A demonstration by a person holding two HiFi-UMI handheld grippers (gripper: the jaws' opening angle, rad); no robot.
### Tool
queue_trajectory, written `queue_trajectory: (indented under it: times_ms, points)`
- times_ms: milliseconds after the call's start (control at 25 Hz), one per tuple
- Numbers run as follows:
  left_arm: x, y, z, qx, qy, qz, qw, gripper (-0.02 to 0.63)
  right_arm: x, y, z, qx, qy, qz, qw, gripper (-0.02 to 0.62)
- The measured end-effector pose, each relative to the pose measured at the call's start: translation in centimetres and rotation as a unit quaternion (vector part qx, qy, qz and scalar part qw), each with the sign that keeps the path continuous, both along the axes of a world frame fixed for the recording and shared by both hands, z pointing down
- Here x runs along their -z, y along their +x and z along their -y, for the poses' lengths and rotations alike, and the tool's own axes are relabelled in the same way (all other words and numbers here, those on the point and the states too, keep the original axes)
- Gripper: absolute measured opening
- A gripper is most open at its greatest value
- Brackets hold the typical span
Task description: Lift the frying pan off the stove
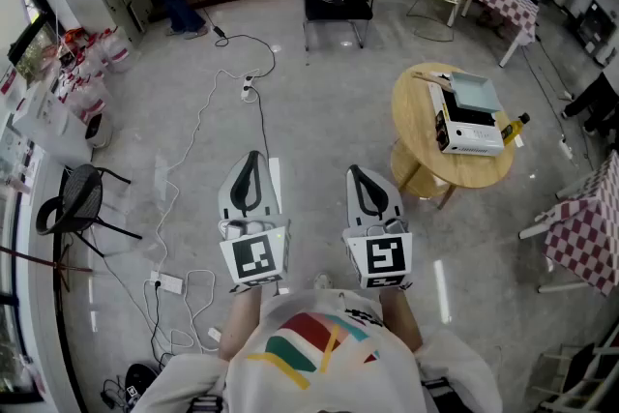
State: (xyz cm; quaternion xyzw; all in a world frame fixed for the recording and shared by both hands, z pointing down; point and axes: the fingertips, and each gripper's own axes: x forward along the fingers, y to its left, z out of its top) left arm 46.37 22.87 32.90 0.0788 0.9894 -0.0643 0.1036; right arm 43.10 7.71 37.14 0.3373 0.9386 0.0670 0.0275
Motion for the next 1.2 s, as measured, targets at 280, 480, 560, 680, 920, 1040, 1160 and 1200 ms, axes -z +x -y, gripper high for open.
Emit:
queue_trajectory:
  times_ms: [280,480,560,680,920,1040,1160,1200]
  points:
    - [-0.2,-1.0,0.6,0.000,0.005,-0.007,1.0000,0.008,-0.7,-0.8,0.2,0.011,0.006,-0.004,1.000,-0.002]
    - [-0.5,-2.3,0.7,-0.003,0.012,0.003,0.9999,0.008,-1.0,-1.9,0.0,0.016,0.012,-0.005,1.000,-0.003]
    - [-0.5,-2.8,0.8,-0.002,0.004,0.002,1.0000,0.008,-1.0,-2.3,0.1,0.020,0.012,0.000,1.000,-0.003]
    - [-0.7,-3.3,0.7,0.005,0.008,0.004,0.9999,0.008,-1.2,-2.8,-0.1,0.026,0.030,0.024,0.999,-0.002]
    - [-1.2,-4.6,0.2,0.016,-0.004,-0.003,0.9999,0.008,-2.0,-3.8,-0.1,0.031,0.057,0.038,0.997,-0.002]
    - [-0.5,-5.7,0.3,0.014,-0.009,0.001,0.9999,0.008,-1.6,-4.8,0.6,0.028,0.048,0.037,0.998,-0.002]
    - [0.0,-7.7,0.5,0.007,-0.019,0.017,0.9996,0.008,-1.3,-6.8,1.3,0.018,0.034,0.036,0.999,-0.002]
    - [0.2,-8.4,0.5,0.004,-0.020,0.028,0.9994,0.008,-1.3,-7.5,1.3,0.017,0.032,0.038,0.999,-0.002]
